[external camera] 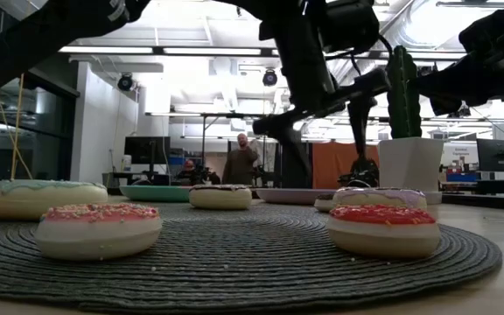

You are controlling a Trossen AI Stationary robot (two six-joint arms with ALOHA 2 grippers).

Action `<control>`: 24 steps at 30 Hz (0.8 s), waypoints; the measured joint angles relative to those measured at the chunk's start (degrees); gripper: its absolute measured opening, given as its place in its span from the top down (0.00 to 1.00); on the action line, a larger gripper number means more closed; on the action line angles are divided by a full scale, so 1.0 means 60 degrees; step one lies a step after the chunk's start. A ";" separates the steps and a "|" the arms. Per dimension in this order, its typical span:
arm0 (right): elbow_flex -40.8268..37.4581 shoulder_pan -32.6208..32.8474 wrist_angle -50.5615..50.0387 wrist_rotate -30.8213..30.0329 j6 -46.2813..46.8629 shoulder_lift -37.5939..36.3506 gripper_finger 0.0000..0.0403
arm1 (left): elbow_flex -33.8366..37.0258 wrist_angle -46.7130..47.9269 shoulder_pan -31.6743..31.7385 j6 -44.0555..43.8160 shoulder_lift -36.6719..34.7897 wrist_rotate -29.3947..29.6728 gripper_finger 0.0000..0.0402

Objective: Pick & Place donuts
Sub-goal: Put the small black donut on the green plate

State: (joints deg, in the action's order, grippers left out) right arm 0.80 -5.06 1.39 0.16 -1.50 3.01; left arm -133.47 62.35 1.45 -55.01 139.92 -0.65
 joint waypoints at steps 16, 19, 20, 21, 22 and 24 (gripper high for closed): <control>-0.0001 0.0003 0.0004 0.0000 0.0000 -0.0001 1.00 | 0.0007 -0.0481 -0.0066 0.7097 0.0000 -0.0356 0.13; -0.0002 0.0002 0.0004 0.0000 0.0000 -0.0001 1.00 | 0.0007 -0.0698 -0.0062 0.8013 0.0000 -0.0520 0.13; -0.0001 0.0002 0.0004 -0.0001 0.0000 -0.0001 1.00 | 0.0007 -0.0807 -0.0066 0.8380 0.0000 -0.0563 0.13; 0.0000 0.0003 0.0004 0.0000 0.0000 -0.0002 1.00 | 0.0007 -0.0879 -0.0066 0.8773 -0.0001 -0.0610 0.13; -0.0004 0.0000 0.0004 0.0000 0.0000 -0.0002 1.00 | 0.0007 -0.0958 -0.0066 0.9172 -0.0002 -0.0669 0.13; -0.0002 0.0002 0.0004 0.0000 0.0000 -0.0005 1.00 | 0.0007 -0.1091 -0.0070 1.0037 -0.0004 -0.0773 0.13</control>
State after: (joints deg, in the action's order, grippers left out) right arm 0.79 -5.05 1.41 0.16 -1.50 2.98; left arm -133.43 55.81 1.03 5.21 139.90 -5.29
